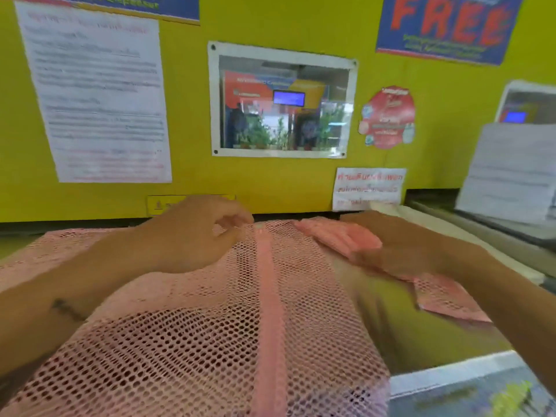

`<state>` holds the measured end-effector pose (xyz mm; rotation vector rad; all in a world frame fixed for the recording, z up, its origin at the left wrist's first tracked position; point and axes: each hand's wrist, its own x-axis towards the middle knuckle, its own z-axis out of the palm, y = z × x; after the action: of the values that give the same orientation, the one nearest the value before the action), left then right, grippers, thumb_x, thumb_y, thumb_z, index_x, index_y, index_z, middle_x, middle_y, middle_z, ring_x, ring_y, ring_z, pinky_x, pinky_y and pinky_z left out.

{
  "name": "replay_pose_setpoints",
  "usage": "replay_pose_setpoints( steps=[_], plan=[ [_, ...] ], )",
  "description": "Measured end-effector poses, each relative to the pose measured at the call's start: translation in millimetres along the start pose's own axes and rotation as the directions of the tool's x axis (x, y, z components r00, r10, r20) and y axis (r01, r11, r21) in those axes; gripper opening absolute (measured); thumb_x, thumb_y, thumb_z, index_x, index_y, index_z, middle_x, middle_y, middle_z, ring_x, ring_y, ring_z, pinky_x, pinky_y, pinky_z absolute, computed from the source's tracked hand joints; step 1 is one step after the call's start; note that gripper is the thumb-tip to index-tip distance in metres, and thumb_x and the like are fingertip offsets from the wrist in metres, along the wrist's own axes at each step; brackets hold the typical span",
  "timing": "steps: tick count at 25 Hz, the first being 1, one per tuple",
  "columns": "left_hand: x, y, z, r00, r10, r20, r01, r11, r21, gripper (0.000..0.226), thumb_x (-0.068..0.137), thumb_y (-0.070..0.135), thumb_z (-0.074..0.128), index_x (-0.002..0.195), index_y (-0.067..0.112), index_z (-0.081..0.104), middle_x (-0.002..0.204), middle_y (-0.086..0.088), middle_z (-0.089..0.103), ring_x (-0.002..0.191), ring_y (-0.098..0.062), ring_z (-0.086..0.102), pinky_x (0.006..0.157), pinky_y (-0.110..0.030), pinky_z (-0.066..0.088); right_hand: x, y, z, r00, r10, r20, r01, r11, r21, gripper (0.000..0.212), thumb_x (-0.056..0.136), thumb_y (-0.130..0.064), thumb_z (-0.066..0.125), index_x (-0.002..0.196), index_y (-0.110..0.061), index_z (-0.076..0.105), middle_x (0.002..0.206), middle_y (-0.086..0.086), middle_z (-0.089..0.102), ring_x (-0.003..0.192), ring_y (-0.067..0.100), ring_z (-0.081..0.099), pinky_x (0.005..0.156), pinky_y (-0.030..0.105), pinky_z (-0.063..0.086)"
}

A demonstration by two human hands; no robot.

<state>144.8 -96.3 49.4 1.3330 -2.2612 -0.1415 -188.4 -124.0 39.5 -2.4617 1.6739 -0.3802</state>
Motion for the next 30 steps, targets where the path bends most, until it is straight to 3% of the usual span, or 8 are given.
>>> replay_pose_setpoints(
  steps=[7, 12, 15, 19, 22, 24, 27, 30],
  plan=[
    [71, 91, 68, 0.976, 0.161, 0.143, -0.174, 0.982, 0.079, 0.029, 0.092, 0.033, 0.056, 0.121, 0.038, 0.060, 0.112, 0.021, 0.061, 0.103, 0.004, 0.056, 0.095, -0.031, 0.048, -26, 133, -47, 0.913, 0.403, 0.054, -0.398, 0.913, -0.090, 0.084, 0.083, -0.054, 0.063, 0.153, -0.032, 0.021, 0.160, -0.002, 0.025, 0.140, 0.023, 0.036, 0.112, 0.037, 0.032],
    [121, 136, 120, 0.971, 0.155, 0.181, -0.179, 0.976, 0.123, 0.033, 0.092, 0.036, 0.054, 0.125, 0.040, 0.057, 0.118, 0.018, 0.060, 0.101, -0.003, 0.055, 0.092, -0.030, 0.047, -20, 170, -22, 0.944, 0.316, 0.096, -0.290, 0.931, -0.221, 0.067, 0.082, -0.057, 0.062, 0.141, -0.035, 0.038, 0.128, -0.005, 0.050, 0.115, 0.019, 0.052, 0.086, 0.028, 0.038],
    [141, 148, 150, 0.952, 0.003, 0.306, -0.041, 0.992, 0.117, 0.052, 0.090, 0.045, 0.052, 0.141, 0.040, 0.040, 0.142, 0.009, 0.051, 0.123, -0.013, 0.051, 0.105, -0.039, 0.044, -13, 176, -25, 0.955, 0.262, 0.137, -0.245, 0.961, -0.128, 0.053, 0.086, -0.037, 0.063, 0.134, -0.031, 0.043, 0.125, -0.004, 0.053, 0.101, 0.017, 0.055, 0.083, 0.029, 0.048],
    [153, 155, 183, 0.857, -0.142, 0.495, 0.008, 0.965, 0.263, 0.067, 0.087, 0.060, 0.046, 0.148, 0.042, 0.023, 0.157, 0.006, 0.026, 0.141, -0.026, 0.031, 0.114, -0.053, 0.028, -9, 186, -25, 0.969, 0.244, 0.033, -0.220, 0.918, -0.330, 0.046, 0.091, -0.030, 0.053, 0.135, -0.028, 0.038, 0.119, -0.002, 0.054, 0.099, 0.019, 0.052, 0.071, 0.026, 0.043],
    [161, 152, 190, 0.912, -0.138, 0.385, 0.051, 0.972, 0.228, 0.050, 0.085, 0.051, 0.058, 0.130, 0.031, 0.050, 0.133, 0.003, 0.047, 0.120, -0.023, 0.047, 0.102, -0.045, 0.041, -3, 186, -22, 0.970, 0.169, -0.174, -0.207, 0.949, -0.236, 0.052, 0.089, -0.033, 0.046, 0.139, -0.031, 0.035, 0.135, 0.005, 0.046, 0.124, 0.029, 0.047, 0.095, 0.043, 0.045],
    [163, 150, 189, 0.964, -0.078, 0.252, 0.020, 0.974, 0.228, 0.016, 0.083, 0.026, 0.061, 0.099, 0.025, 0.058, 0.109, 0.002, 0.055, 0.101, -0.021, 0.052, 0.084, -0.038, 0.048, 2, 172, -14, 0.991, 0.069, -0.112, -0.073, 0.997, -0.037, 0.055, 0.088, -0.042, 0.040, 0.142, -0.038, 0.032, 0.141, 0.005, 0.042, 0.130, 0.031, 0.043, 0.104, 0.047, 0.038],
    [161, 137, 173, 1.000, -0.018, 0.003, 0.018, 0.993, 0.114, 0.031, 0.075, 0.006, 0.058, 0.069, 0.030, 0.040, 0.084, 0.007, 0.046, 0.086, -0.017, 0.047, 0.063, -0.029, 0.036, 8, 156, 4, 0.983, 0.077, 0.166, -0.075, 0.997, -0.019, 0.058, 0.089, -0.057, 0.045, 0.144, -0.043, 0.029, 0.144, 0.002, 0.038, 0.128, 0.028, 0.045, 0.106, 0.045, 0.037],
    [156, 117, 135, 0.967, 0.053, -0.247, -0.053, 0.999, 0.010, 0.036, 0.070, 0.001, 0.061, 0.060, 0.026, 0.037, 0.070, 0.009, 0.042, 0.070, -0.012, 0.044, 0.059, -0.032, 0.032, 16, 165, -5, 0.981, 0.169, 0.096, -0.158, 0.981, -0.112, 0.049, 0.092, -0.038, 0.048, 0.140, -0.036, 0.037, 0.142, 0.000, 0.047, 0.122, 0.024, 0.050, 0.100, 0.039, 0.042]
  ],
)
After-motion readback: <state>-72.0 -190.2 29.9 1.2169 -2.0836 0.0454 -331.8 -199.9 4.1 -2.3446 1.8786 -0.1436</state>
